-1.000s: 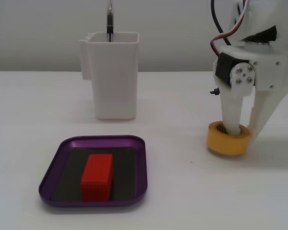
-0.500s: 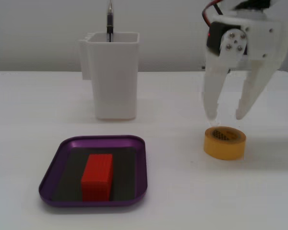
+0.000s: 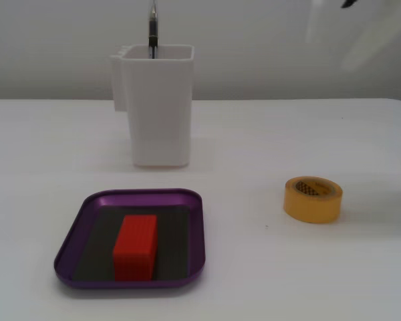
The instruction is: Remove the yellow tape from the box.
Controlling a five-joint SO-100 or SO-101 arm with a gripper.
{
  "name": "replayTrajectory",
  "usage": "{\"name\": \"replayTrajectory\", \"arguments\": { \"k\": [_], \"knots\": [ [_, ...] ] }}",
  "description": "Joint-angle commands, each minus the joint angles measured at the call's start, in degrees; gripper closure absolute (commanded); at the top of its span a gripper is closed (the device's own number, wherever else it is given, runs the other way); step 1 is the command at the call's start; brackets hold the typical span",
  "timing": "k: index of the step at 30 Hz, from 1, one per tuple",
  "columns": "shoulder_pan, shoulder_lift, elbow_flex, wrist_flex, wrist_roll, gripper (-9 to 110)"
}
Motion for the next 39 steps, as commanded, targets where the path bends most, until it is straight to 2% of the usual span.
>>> {"name": "replayTrajectory", "arguments": {
  "k": [1, 11, 19, 28, 33, 39],
  "knots": [
    [0.0, 9.3, 9.8, -0.3, -0.2, 90],
    [0.1, 32.5, 42.3, -13.9, 0.9, 90],
    [0.1, 49.8, 57.0, -14.0, 0.9, 90],
    [0.0, 53.3, 60.4, -14.0, 4.0, 90],
    [0.0, 53.3, 60.4, -13.9, 4.5, 103],
    [0.0, 53.3, 60.5, -14.8, 3.9, 102]
  ]
}}
